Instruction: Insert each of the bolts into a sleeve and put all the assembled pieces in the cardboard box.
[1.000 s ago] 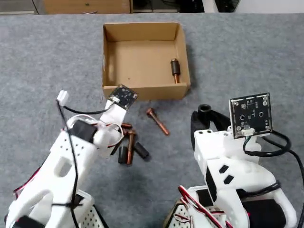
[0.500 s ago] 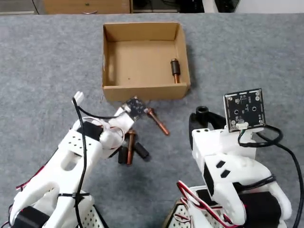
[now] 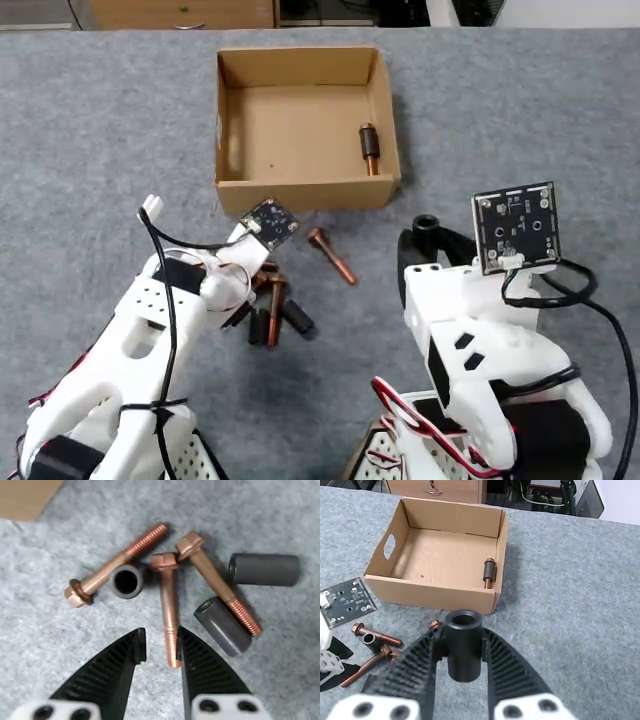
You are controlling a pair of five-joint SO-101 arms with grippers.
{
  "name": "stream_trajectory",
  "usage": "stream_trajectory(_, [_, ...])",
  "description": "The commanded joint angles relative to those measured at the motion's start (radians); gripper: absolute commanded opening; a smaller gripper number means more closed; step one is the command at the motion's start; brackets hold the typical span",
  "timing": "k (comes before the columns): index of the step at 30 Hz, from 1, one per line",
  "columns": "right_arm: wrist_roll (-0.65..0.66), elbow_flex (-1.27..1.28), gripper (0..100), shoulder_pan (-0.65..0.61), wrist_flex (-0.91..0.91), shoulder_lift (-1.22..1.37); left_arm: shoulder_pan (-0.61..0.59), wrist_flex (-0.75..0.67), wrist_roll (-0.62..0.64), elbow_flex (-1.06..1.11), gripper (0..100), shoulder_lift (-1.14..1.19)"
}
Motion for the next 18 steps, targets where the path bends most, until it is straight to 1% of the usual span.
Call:
stream_trajectory(1, [-0.006, 0.001, 0.2, -0.019, -0.029, 0.012, -0.014, -0.071, 0.018, 0.018, 10, 0.001])
stream_trajectory(5, [-0.008, 0.001, 0.2, -0.019, -0.029, 0.012, -0.009, -0.147, 0.046, 0.069, 11, 0.002])
stream_trajectory(15, [-0.008, 0.001, 0.2, -0.019, -0.029, 0.012, 0.034, -0.173, 0.109, 0.109, 10, 0.028])
stream_trajectory(18, [-0.008, -0.004, 0.2, -0.019, -0.029, 0.01, 0.035, -0.261, 0.109, 0.118, 10, 0.099])
